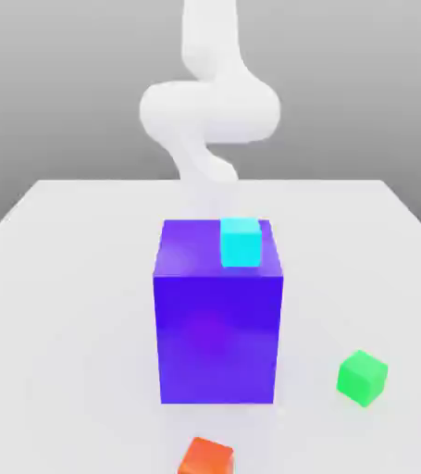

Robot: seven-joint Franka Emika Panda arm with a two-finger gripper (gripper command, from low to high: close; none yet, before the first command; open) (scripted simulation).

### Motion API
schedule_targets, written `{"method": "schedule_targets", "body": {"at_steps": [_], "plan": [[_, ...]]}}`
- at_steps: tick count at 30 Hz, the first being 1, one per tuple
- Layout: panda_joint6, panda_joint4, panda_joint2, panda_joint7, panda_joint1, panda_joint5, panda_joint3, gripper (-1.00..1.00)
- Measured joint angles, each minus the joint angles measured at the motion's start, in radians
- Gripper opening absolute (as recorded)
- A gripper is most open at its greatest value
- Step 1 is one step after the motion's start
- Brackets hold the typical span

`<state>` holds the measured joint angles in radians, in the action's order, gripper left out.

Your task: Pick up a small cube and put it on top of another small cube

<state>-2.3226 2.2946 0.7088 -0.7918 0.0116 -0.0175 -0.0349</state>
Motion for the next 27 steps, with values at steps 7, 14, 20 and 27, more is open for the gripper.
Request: {"method": "schedule_targets", "body": {"at_steps": [7,14,20,27], "plan": [[-0.065,-0.015,-0.259,0.017,0.036,-0.058,-0.100,0.00],[-0.127,-0.031,-0.513,0.023,0.081,-0.130,-0.192,0.00],[-0.180,-0.044,-0.732,0.025,0.159,-0.197,-0.248,0.00],[-0.244,-0.058,-0.983,0.044,0.236,-0.249,-0.289,0.00]]}}
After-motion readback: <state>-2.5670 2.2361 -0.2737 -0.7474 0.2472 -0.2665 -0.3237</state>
